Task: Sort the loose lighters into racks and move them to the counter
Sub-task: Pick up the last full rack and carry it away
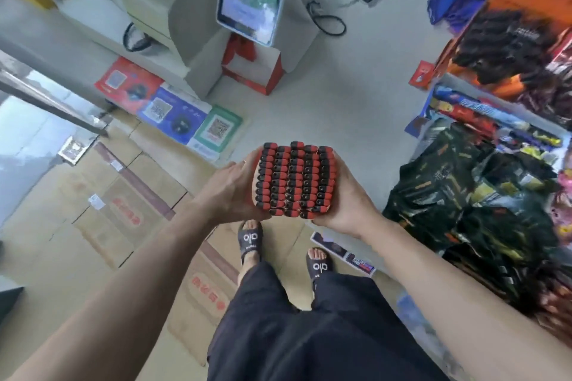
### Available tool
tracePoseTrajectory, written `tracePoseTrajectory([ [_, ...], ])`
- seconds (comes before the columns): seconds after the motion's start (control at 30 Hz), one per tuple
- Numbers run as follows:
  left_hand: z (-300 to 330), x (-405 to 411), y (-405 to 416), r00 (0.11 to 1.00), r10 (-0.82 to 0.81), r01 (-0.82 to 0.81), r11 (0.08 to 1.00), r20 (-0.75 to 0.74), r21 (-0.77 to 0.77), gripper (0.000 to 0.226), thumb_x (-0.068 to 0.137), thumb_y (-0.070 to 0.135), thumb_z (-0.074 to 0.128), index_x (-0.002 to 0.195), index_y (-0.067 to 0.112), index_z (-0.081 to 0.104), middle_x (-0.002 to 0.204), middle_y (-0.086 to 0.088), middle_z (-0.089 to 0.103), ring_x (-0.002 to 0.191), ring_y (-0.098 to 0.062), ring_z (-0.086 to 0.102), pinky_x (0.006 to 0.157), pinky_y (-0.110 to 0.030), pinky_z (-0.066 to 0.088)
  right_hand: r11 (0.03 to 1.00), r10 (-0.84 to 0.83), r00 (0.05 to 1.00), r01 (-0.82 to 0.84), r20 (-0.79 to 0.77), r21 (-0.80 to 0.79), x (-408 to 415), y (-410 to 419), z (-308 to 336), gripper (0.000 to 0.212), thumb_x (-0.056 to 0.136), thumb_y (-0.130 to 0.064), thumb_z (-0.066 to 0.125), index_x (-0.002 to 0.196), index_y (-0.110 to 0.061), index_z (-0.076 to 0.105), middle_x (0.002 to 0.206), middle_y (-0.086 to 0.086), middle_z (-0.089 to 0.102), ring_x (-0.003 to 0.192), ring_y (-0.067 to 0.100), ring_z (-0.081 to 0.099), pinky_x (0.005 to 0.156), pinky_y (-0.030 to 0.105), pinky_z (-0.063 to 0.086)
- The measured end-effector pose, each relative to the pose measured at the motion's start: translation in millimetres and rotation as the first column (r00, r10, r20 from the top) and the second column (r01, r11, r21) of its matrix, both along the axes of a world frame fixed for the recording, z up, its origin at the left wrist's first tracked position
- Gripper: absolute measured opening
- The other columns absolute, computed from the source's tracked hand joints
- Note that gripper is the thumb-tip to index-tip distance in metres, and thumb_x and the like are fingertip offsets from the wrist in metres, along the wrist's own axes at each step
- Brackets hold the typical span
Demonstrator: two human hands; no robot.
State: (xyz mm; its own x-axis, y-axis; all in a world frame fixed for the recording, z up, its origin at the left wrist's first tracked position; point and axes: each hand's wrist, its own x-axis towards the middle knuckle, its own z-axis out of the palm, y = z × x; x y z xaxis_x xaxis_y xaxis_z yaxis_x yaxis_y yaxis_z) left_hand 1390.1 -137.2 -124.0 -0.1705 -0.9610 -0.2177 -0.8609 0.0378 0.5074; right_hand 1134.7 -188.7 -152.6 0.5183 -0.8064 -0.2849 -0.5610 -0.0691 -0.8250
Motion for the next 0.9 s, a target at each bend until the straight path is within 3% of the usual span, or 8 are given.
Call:
tracePoseTrajectory([
  [0.07,-8.5,8.1,-28.6,0.997,-0.076,0.076,0.997,-0.003,-0.007,0.119,0.062,0.055,0.091,0.152,0.025,0.018,0.110,-0.002,0.066,0.091,-0.027,0.064,0.091,-0.044,0.052,0.997,-0.077,0.997,0.077,0.017,-0.025,4.1,-7.5,-5.6,0.121,0.054,-0.028,0.092,0.152,-0.038,0.022,0.142,-0.015,0.047,0.126,0.007,0.056,0.100,0.041,0.055],
  [0.2,-28.9,14.8,-82.9,0.965,-0.262,0.262,0.964,0.017,-0.043,0.123,0.063,0.056,0.090,0.157,0.014,0.022,0.115,-0.001,0.066,0.091,-0.022,0.066,0.094,-0.045,0.051,0.973,-0.217,0.976,0.215,-0.017,-0.090,9.3,-16.2,-12.5,0.114,0.061,-0.022,0.096,0.153,-0.018,0.029,0.142,-0.017,0.038,0.130,-0.021,0.034,0.103,0.003,0.034],
  [0.3,-39.7,13.1,-116.6,0.929,-0.369,0.370,0.929,0.032,-0.031,0.125,0.061,0.054,0.091,0.156,0.016,0.019,0.128,-0.005,0.065,0.099,-0.025,0.068,0.098,-0.043,0.049,0.945,-0.324,0.944,0.320,-0.057,-0.068,10.5,-21.1,-21.1,0.121,0.060,-0.029,0.094,0.157,-0.025,0.021,0.150,-0.011,0.039,0.134,0.000,0.040,0.109,0.025,0.040],
  [0.43,-54.4,0.3,-146.3,0.883,-0.466,0.467,0.884,0.049,-0.012,0.126,0.061,0.054,0.090,0.155,0.020,0.013,0.140,-0.004,0.060,0.110,-0.026,0.067,0.100,-0.045,0.048,0.908,-0.417,0.904,0.410,-0.093,-0.081,9.5,-30.5,-29.6,0.119,0.058,-0.033,0.094,0.155,-0.027,0.025,0.147,-0.011,0.043,0.132,0.008,0.048,0.107,0.043,0.050],
  [0.63,-70.0,-13.0,-174.7,0.850,-0.526,0.527,0.850,0.032,-0.006,0.125,0.060,0.055,0.090,0.158,0.016,0.022,0.132,0.000,0.064,0.109,-0.023,0.066,0.101,-0.043,0.049,0.861,-0.507,0.861,0.501,-0.051,-0.087,7.7,-36.9,-36.9,0.110,0.061,-0.029,0.094,0.151,-0.024,0.031,0.143,-0.008,0.045,0.133,0.008,0.049,0.109,0.039,0.049],
  [0.77,-72.6,-18.5,-183.2,0.842,-0.539,0.539,0.842,0.018,-0.003,0.123,0.059,0.058,0.090,0.156,0.019,0.026,0.131,0.001,0.064,0.113,-0.021,0.063,0.102,-0.046,0.049,0.790,-0.611,0.791,0.610,-0.013,-0.064,11.9,-35.2,-48.2,0.104,0.067,-0.028,0.092,0.152,-0.022,0.032,0.145,-0.004,0.045,0.135,0.016,0.050,0.106,0.045,0.052],
  [0.83,-72.2,-20.5,-181.0,0.847,-0.530,0.530,0.848,0.027,0.007,0.123,0.059,0.056,0.091,0.156,0.019,0.025,0.138,-0.002,0.057,0.119,-0.022,0.057,0.106,-0.046,0.045,0.726,-0.687,0.724,0.684,-0.053,-0.065,20.8,-27.8,-55.7,0.101,0.074,-0.031,0.091,0.155,-0.019,0.032,0.151,0.001,0.042,0.142,0.021,0.043,0.113,0.046,0.046],
  [0.9,-70.9,-22.9,-178.8,0.854,-0.520,0.520,0.853,0.014,0.041,0.125,0.059,0.054,0.091,0.159,0.019,0.023,0.147,-0.003,0.047,0.126,-0.023,0.050,0.110,-0.046,0.042,0.606,-0.791,0.594,0.793,-0.149,-0.057,34.1,-13.6,-52.3,0.103,0.079,-0.032,0.089,0.158,-0.015,0.026,0.156,0.004,0.034,0.145,0.019,0.036,0.118,0.037,0.037],
])
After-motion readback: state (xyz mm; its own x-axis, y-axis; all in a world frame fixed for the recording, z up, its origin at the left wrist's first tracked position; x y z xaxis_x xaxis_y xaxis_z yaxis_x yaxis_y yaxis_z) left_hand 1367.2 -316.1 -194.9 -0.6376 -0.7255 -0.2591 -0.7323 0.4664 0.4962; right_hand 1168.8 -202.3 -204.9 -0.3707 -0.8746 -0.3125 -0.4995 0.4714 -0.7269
